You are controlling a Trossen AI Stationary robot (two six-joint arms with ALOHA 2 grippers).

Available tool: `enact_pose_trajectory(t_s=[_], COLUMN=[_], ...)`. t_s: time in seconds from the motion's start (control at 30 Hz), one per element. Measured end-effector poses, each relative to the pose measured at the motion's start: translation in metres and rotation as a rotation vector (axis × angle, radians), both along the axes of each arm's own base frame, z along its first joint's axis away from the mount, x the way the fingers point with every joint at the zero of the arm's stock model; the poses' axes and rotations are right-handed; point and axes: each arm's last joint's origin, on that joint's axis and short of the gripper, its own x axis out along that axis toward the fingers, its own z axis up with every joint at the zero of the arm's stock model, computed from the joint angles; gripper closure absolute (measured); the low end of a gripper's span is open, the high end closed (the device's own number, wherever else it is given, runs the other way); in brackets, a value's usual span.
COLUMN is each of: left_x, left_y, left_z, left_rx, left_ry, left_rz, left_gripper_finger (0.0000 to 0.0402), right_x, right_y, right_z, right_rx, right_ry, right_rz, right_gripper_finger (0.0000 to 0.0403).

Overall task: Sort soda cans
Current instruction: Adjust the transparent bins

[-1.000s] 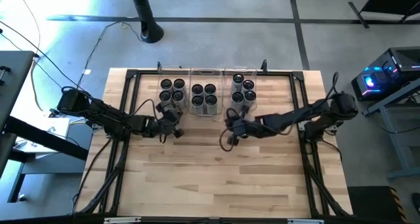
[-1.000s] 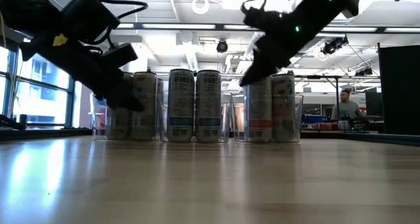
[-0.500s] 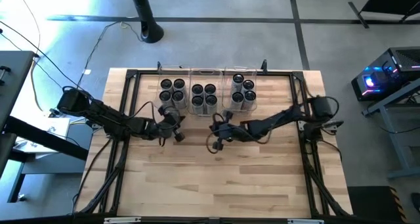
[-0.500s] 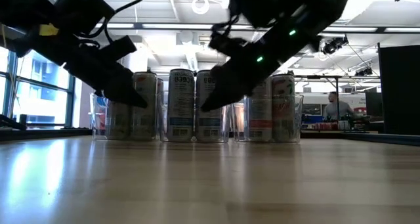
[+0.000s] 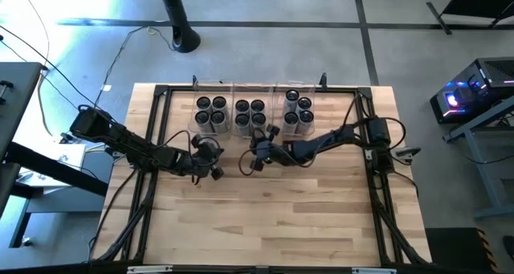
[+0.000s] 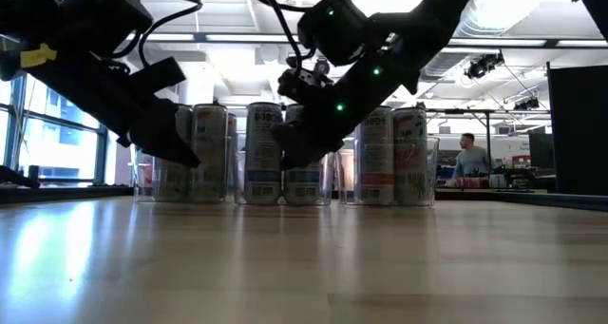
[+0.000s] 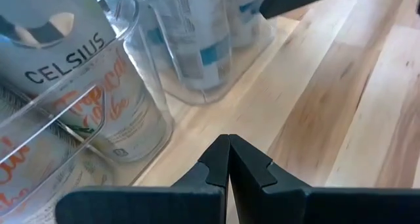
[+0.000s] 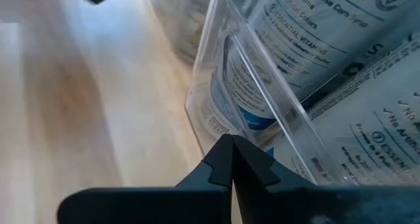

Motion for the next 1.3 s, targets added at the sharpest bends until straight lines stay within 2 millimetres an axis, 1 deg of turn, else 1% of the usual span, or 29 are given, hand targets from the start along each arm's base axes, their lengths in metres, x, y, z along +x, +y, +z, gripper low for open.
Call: enact_pose_trajectory(t_s=[0.13,0.27,0.4,0.53,0.63,0.73,0.83,0.97,1.1,1.2,1.3], left_x=[0.0,0.0,-0.001,-0.001,-0.001,-0.002,-0.002,-0.003,-0.002,0.0,0.001], left_y=[0.0,0.0,0.0,0.0,-0.002,-0.005,-0.008,-0.01,-0.011,-0.01,-0.008], left_z=[0.0,0.0,-0.001,-0.001,-0.001,-0.001,-0.001,-0.001,-0.001,0.0,0.001], left_rx=[-0.011,-0.011,-0.011,-0.012,-0.015,-0.022,-0.035,-0.059,-0.086,-0.09,-0.085], left_ry=[-0.006,-0.005,0.0,0.001,0.002,-0.003,-0.012,-0.022,-0.024,-0.04,-0.047], left_rz=[0.01,0.011,0.012,0.01,-0.002,-0.013,-0.019,-0.024,-0.045,-0.041,-0.037], left_gripper_finger=[0.0401,0.0402,0.0402,0.0401,0.0402,0.0402,0.0402,0.0402,0.0401,0.0402,0.0402], right_x=[0.0,0.0,0.0,-0.006,-0.018,-0.04,-0.065,-0.101,-0.129,-0.139,-0.143], right_y=[-0.005,-0.005,0.005,0.034,0.062,0.086,0.098,0.096,0.08,0.064,0.049], right_z=[0.001,0.0,0.004,0.02,0.032,0.042,0.044,0.03,0.009,-0.003,-0.011], right_rx=[-0.012,-0.019,-0.029,-0.044,-0.035,0.046,0.182,0.239,0.262,0.27,0.256], right_ry=[-0.008,-0.004,-0.009,-0.02,0.024,0.11,0.237,0.371,0.381,0.342,0.322], right_rz=[-0.019,-0.026,-0.009,0.041,0.091,0.132,0.129,0.02,-0.099,-0.165,-0.194], right_gripper_finger=[0.0402,0.0402,0.0402,0.0402,0.0402,0.0402,0.0402,0.0402,0.0402,0.0402,0.0402])
